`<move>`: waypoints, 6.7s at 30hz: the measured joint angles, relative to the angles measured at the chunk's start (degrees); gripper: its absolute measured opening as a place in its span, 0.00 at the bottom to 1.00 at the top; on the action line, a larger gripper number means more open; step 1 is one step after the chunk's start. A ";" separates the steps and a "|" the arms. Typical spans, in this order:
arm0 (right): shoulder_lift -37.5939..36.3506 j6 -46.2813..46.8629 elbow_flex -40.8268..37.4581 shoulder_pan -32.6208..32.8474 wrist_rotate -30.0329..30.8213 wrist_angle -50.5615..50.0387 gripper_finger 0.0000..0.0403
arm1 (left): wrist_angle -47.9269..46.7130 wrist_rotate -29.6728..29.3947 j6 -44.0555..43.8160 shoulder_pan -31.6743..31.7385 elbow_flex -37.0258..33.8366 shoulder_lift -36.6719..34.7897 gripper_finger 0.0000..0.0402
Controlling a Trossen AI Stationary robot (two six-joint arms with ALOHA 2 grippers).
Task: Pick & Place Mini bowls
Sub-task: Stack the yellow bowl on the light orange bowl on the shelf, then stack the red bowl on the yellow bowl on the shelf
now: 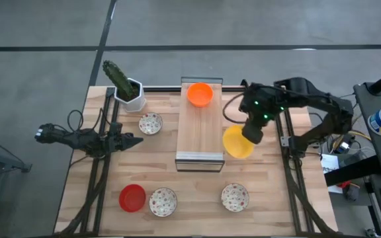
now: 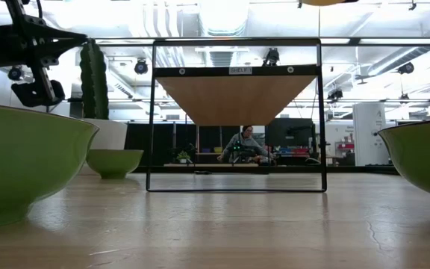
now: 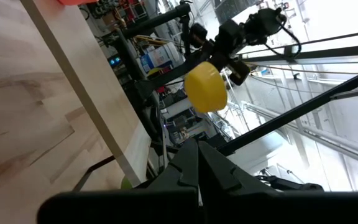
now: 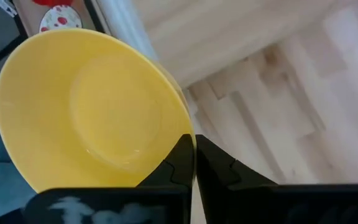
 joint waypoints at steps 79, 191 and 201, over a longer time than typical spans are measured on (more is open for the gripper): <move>35.54 -5.88 24.12 -27.74 7.60 8.29 0.02 | 0.00 -0.02 -0.23 -0.01 0.00 -0.02 0.00; 33.08 -10.58 28.81 -18.58 -0.19 15.86 0.02 | -9.99 13.25 -13.64 -0.01 13.21 12.00 0.25; 29.35 -10.03 28.81 -17.88 -1.84 16.26 0.02 | -25.49 22.52 -10.81 -0.09 24.50 25.37 0.25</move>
